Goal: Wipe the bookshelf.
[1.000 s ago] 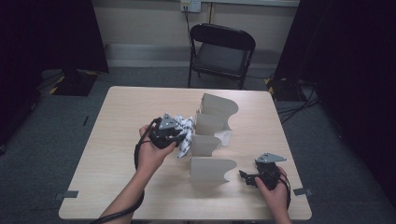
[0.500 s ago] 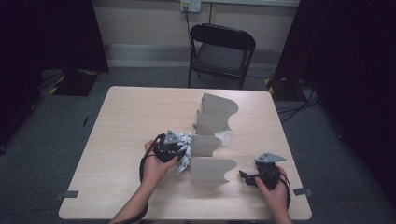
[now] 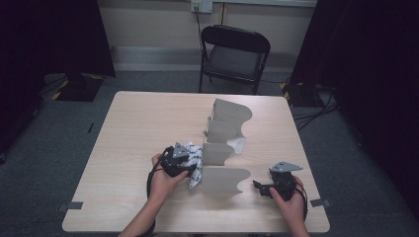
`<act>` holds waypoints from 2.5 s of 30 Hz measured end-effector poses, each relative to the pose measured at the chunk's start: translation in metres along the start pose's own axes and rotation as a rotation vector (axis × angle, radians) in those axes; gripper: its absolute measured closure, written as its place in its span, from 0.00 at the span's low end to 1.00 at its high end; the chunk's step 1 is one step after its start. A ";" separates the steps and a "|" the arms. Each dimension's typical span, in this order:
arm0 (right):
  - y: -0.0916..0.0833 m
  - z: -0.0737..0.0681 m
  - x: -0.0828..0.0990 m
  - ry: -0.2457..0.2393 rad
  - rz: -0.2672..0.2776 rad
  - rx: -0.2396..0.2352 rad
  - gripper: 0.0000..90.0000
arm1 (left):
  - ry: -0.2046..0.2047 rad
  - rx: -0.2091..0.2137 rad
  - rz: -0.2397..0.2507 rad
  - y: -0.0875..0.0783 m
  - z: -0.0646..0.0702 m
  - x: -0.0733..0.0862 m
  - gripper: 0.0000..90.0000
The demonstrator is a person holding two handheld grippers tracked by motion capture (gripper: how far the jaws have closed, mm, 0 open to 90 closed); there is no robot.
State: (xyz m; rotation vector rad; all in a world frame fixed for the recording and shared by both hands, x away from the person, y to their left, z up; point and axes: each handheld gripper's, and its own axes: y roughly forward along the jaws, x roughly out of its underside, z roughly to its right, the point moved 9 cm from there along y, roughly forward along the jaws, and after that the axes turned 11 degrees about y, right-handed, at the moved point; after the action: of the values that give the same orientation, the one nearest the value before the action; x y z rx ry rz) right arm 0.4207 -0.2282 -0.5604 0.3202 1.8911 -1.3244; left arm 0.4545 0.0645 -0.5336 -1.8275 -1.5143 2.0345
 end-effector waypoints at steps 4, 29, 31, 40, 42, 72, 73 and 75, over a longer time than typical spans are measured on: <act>0.000 0.000 0.000 0.000 0.000 0.000 0.16 | -0.041 -0.028 0.007 -0.012 -0.002 -0.001 0.40; 0.000 0.000 0.000 -0.001 -0.002 -0.003 0.16 | -0.071 0.039 -0.048 0.002 0.001 0.007 0.83; 0.000 0.000 0.000 -0.001 -0.003 -0.003 0.16 | -0.084 0.032 -0.033 -0.005 -0.003 0.004 0.83; 0.001 0.000 -0.001 -0.004 -0.002 -0.004 0.16 | -0.089 -0.055 0.081 -0.056 -0.043 -0.040 0.84; 0.001 0.000 -0.001 -0.004 -0.002 -0.004 0.16 | -0.079 -0.064 0.096 -0.060 -0.047 -0.047 0.83; 0.001 0.000 -0.001 -0.007 -0.002 -0.007 0.16 | -0.074 0.032 -0.021 0.015 0.003 -0.010 0.82; 0.001 0.000 -0.001 -0.007 -0.002 -0.007 0.16 | -0.074 0.032 -0.021 0.015 0.003 -0.010 0.82; 0.001 0.000 -0.001 -0.007 -0.002 -0.007 0.16 | -0.067 0.032 -0.027 0.017 0.004 -0.006 0.82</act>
State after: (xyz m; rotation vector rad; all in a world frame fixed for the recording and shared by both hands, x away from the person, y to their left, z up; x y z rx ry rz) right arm 0.4220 -0.2272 -0.5603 0.3098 1.8906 -1.3188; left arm 0.4626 0.0491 -0.5408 -1.7344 -1.5052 2.1154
